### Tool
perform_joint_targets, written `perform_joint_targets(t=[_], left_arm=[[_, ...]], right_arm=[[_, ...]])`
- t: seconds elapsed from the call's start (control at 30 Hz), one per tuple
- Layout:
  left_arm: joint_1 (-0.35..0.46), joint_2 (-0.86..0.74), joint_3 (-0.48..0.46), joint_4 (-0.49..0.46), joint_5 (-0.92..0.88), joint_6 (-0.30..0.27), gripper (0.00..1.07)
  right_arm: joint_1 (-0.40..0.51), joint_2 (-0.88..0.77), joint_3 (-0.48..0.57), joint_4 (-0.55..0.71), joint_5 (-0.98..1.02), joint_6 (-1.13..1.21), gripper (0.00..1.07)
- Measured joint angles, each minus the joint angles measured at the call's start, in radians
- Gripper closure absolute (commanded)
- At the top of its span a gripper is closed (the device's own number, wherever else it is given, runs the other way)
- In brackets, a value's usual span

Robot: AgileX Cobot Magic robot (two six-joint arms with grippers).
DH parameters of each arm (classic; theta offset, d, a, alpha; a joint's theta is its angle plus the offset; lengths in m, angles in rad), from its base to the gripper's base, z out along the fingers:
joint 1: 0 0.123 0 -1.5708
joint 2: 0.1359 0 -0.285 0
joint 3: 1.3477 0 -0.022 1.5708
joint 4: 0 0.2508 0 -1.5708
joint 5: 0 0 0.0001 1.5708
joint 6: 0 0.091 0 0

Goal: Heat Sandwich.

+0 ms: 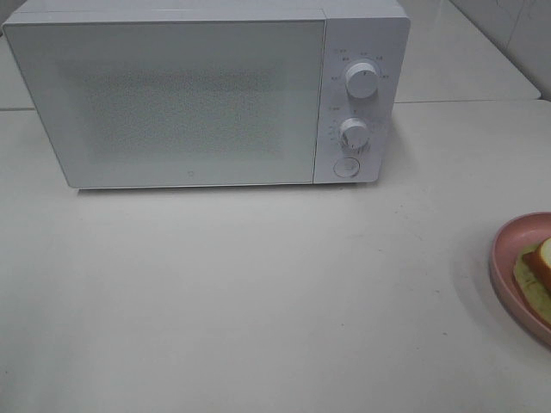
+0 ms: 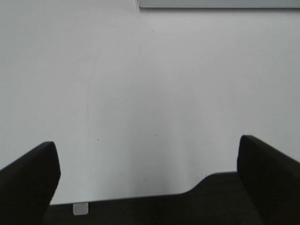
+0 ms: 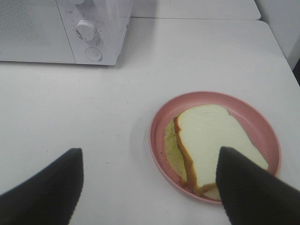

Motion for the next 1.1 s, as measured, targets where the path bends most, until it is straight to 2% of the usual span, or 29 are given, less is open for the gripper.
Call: perform_joint_targets(t=[0.2,1.1], left_arm=[[0.0,-0.21,0.028,0.001,-0.027,0.0,0.1],[0.0,-0.227,0.028,0.004,-0.03,0.0,0.1]], right_arm=[[0.0,0.0,0.0,0.0,0.0,0.0,0.31],[0.0,0.0,0.0,0.0,0.0,0.0,0.31]])
